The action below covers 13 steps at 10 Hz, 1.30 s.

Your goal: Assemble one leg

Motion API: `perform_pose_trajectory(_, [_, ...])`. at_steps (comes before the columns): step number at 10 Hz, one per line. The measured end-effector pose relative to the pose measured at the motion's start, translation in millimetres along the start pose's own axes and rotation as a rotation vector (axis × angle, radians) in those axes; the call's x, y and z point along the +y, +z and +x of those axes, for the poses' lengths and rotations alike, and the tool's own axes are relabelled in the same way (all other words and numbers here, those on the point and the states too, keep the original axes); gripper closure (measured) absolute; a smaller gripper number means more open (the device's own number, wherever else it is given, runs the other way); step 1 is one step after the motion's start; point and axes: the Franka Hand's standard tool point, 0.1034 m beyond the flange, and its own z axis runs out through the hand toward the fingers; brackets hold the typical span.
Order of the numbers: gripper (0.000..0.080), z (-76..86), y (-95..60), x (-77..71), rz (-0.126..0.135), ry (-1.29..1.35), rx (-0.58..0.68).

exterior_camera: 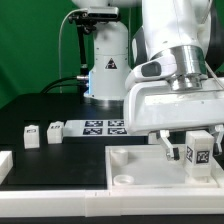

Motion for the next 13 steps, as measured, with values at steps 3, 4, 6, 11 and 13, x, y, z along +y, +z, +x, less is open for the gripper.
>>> perform_pose_trajectory(3, [0.0157, 0.0, 0.0, 0.0, 0.000, 0.000, 0.000])
perform_pose_trajectory(4, [0.0151, 0.0, 0.0, 0.0, 0.000, 0.000, 0.000])
perform_pose_trajectory(6, [0.0150, 0.0, 0.0, 0.0, 0.000, 0.000, 0.000])
perform_pose_trajectory(11, [0.0150, 13.9, -14.1, 0.8, -0.008, 0.053, -0.001])
perform_pose_trajectory(13, [0.0150, 11.4, -12.2, 0.0, -0.003, 0.052, -0.024])
